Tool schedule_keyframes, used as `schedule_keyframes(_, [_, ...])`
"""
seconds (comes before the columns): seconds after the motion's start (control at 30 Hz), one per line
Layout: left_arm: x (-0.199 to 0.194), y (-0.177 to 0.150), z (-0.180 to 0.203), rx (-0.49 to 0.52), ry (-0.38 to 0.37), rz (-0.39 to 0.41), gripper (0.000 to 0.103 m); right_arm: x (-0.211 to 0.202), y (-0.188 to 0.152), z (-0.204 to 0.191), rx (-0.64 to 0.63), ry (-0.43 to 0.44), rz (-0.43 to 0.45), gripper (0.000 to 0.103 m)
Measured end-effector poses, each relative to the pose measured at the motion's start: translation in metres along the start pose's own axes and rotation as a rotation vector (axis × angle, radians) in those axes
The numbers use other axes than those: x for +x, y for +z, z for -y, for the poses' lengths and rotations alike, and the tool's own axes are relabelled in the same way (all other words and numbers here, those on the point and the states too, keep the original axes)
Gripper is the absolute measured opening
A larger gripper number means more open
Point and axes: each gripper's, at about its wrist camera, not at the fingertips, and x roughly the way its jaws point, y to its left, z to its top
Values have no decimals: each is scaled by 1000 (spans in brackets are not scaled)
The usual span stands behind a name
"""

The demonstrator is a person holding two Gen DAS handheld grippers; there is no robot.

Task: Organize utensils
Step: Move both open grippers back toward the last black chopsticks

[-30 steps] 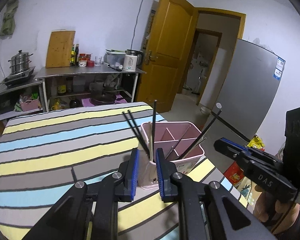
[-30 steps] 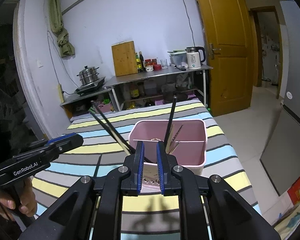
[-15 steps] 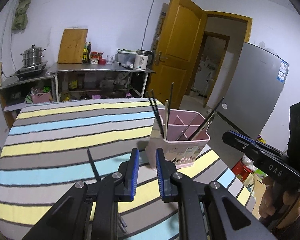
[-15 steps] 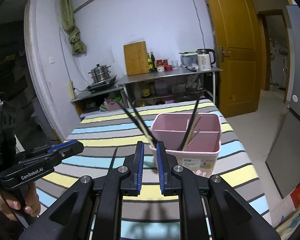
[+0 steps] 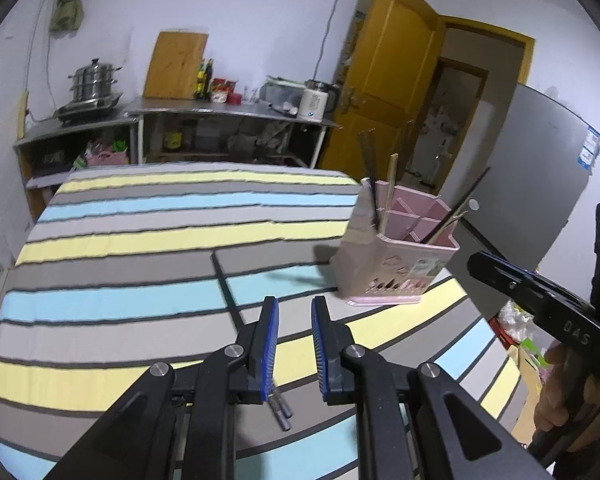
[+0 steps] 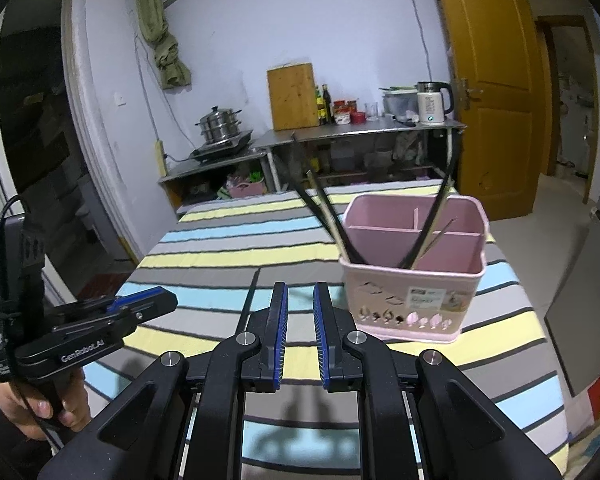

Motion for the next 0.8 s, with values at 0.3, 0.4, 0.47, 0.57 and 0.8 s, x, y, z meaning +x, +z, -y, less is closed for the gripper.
schedule_keyframes(0.3, [41, -16, -29, -51, 62, -83, 16, 35, -18, -13, -16, 43, -85, 13])
schedule_keyframes(0.4, [63, -19, -36, -68, 79, -116, 16, 45, -22, -13, -15, 50, -107, 13])
schedule_keyframes(0.47, [77, -21, -38, -70, 89, -130, 16, 52, -25, -12, -13, 51, -122, 13])
schedule_keyframes(0.57, [97, -22, -40, -71, 102, -152, 16, 60, -28, -9, -9, 53, -141, 13])
schedule_keyframes(0.8, [130, -30, -45, -77, 145, -190, 20, 73, -32, -6, 0, 55, -165, 13])
